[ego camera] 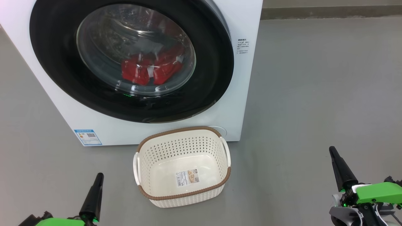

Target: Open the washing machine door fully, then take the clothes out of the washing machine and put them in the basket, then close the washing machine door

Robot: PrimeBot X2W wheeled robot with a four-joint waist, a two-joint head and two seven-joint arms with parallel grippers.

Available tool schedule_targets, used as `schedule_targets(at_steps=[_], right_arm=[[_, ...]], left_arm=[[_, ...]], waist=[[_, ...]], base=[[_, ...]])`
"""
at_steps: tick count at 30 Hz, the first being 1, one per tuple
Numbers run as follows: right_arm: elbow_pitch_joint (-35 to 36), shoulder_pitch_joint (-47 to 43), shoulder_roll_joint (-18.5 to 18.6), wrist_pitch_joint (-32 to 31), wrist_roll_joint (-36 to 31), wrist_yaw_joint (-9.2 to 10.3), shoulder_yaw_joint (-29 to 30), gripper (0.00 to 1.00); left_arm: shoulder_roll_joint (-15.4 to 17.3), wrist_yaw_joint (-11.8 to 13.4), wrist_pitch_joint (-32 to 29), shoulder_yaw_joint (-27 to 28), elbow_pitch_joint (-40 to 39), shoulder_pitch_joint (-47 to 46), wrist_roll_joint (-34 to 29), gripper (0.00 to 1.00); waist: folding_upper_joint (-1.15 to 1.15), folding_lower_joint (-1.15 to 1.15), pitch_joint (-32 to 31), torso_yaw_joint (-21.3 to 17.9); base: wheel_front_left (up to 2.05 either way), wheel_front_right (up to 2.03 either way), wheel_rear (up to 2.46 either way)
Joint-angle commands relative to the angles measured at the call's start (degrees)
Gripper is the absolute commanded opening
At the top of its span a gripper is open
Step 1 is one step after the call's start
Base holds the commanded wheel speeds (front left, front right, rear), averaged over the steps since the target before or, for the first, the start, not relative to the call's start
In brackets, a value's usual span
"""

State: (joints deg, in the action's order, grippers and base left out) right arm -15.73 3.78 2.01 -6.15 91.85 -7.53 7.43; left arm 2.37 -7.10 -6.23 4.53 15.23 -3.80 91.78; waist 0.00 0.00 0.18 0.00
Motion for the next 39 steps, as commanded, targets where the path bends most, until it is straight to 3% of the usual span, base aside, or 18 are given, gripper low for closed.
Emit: schedule_targets(at_steps=[1, 39], right_arm=[[1.7, 2.4, 0.9, -0.3, 0.3, 0.04, -0.9, 0.0], [1.7, 2.4, 0.9, -0.3, 0.3, 0.04, -0.9, 0.0]], left_arm=[[0.5, -0.4, -0.2, 2.0, -1.2, -2.4, 0.4, 0.0], [0.5, -0.4, -0.2, 2.0, -1.2, -2.4, 0.4, 0.0]], waist=[[0.0, 0.0, 0.0, 0.0], [0.0, 0.0, 0.0, 0.0]], base=[[0.0, 0.0, 0.0], [0.0, 0.0, 0.0]])
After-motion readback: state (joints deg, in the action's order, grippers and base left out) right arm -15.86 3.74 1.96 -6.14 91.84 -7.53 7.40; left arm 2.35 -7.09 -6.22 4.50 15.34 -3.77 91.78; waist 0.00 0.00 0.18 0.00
